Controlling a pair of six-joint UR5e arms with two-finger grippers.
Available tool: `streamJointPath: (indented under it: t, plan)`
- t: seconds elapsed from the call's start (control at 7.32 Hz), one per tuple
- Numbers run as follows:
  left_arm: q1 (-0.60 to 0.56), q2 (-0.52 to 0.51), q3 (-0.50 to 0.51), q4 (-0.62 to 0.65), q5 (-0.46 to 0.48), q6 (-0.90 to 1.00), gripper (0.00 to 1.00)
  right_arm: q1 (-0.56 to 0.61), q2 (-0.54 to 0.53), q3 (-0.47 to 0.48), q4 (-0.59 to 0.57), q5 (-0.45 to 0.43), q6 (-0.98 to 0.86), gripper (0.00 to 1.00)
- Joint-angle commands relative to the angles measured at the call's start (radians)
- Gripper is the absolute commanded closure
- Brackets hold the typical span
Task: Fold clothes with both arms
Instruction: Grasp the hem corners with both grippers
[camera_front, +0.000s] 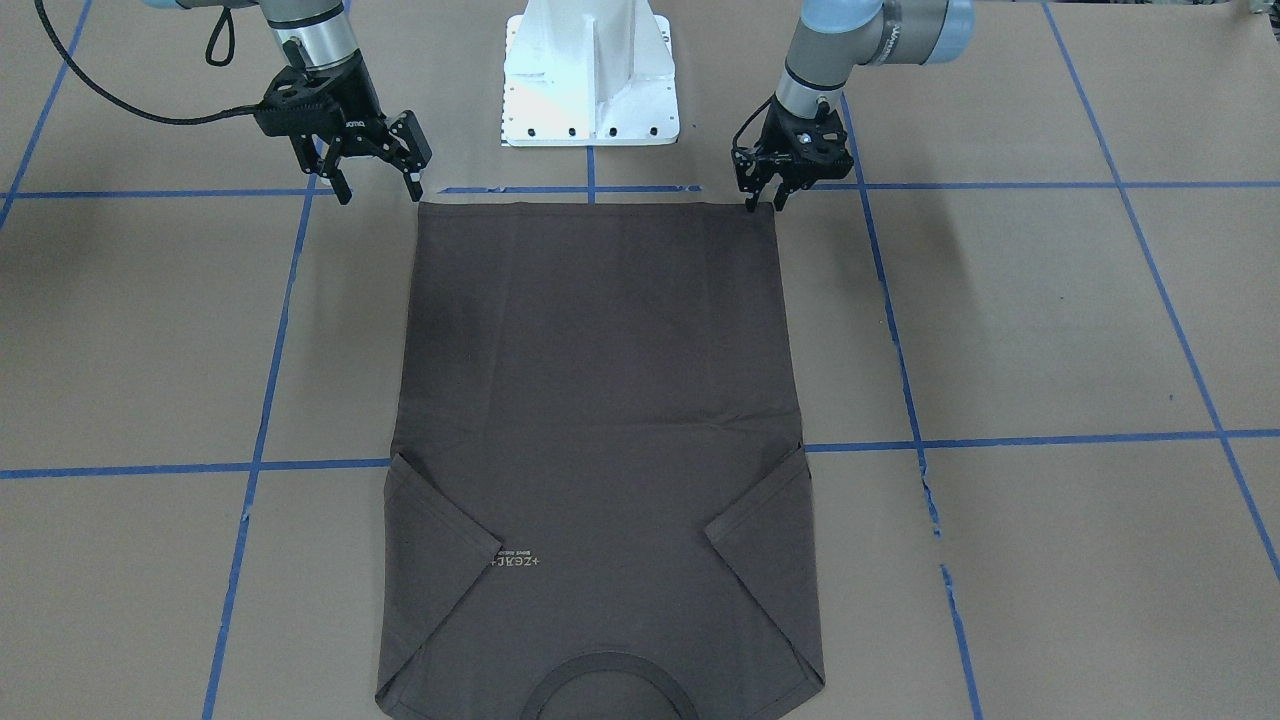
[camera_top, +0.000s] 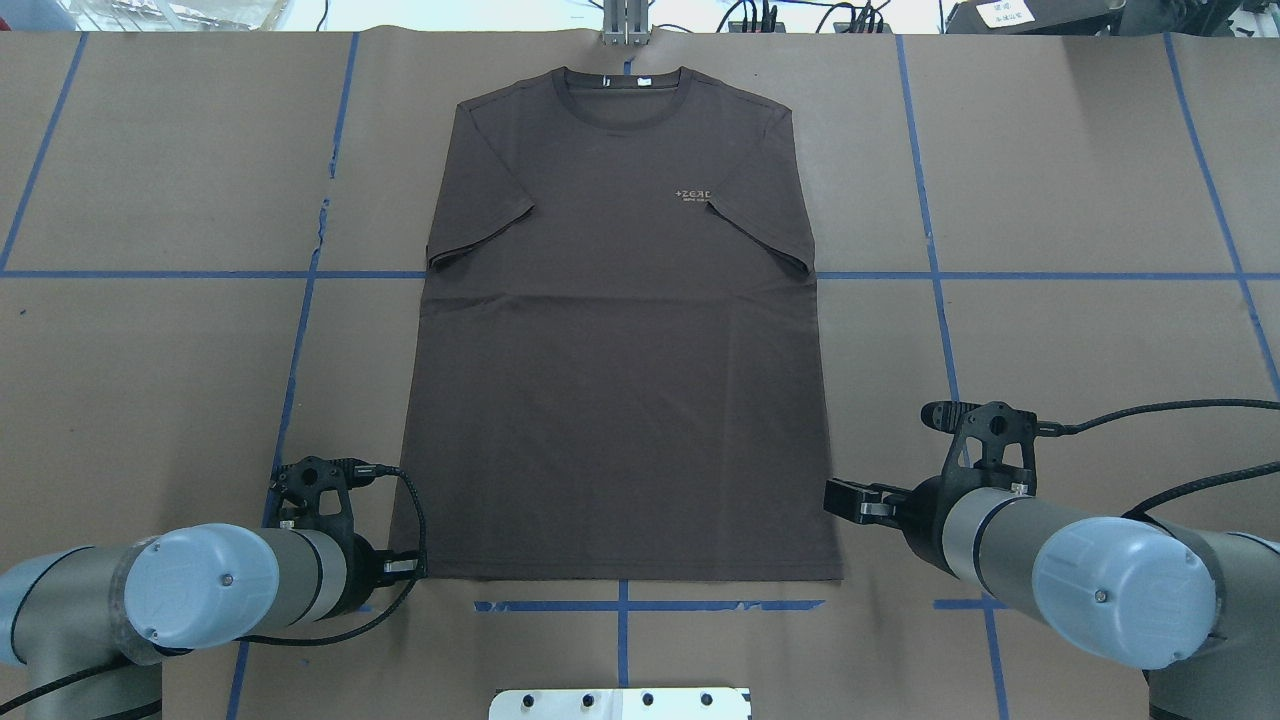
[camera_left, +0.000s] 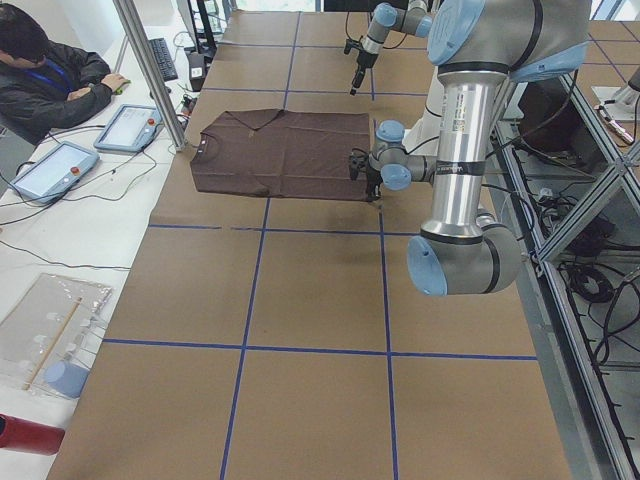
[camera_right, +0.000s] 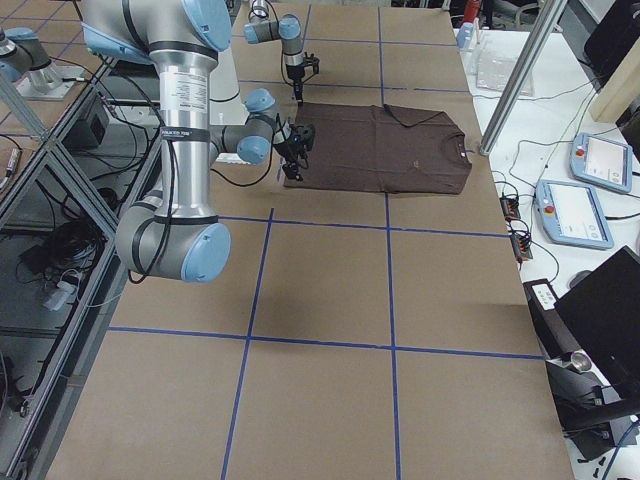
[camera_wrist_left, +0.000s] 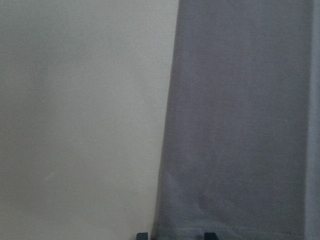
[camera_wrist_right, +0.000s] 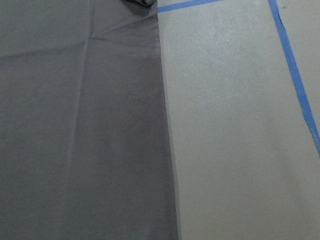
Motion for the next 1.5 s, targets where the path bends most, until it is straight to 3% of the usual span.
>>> streamJointPath:
  t: [0.0, 0.27, 0.55, 0.82, 0.96, 1.37]
  plan:
    - [0.000, 0.002, 0.000, 0.000, -0.001, 0.002, 1.00, 0.000, 0.000, 0.000, 0.000, 0.000, 0.000, 0.01]
    - [0.000, 0.005, -0.001, 0.002, 0.002, 0.005, 1.00, -0.001, 0.000, -0.001, 0.000, 0.000, 0.000, 0.01]
    - [0.000, 0.001, -0.009, 0.002, 0.002, 0.005, 1.00, -0.062, 0.008, -0.009, -0.023, -0.058, 0.181, 0.24]
    - [0.000, -0.001, -0.015, 0.000, 0.002, 0.003, 1.00, -0.125, 0.153, -0.037, -0.264, -0.119, 0.283, 0.27]
    - [0.000, -0.002, -0.021, 0.000, 0.002, 0.002, 1.00, -0.150, 0.205, -0.085, -0.326, -0.136, 0.310, 0.27]
    - [0.000, -0.016, -0.024, -0.001, 0.002, 0.002, 1.00, -0.167, 0.195, -0.117, -0.287, -0.146, 0.311, 0.35]
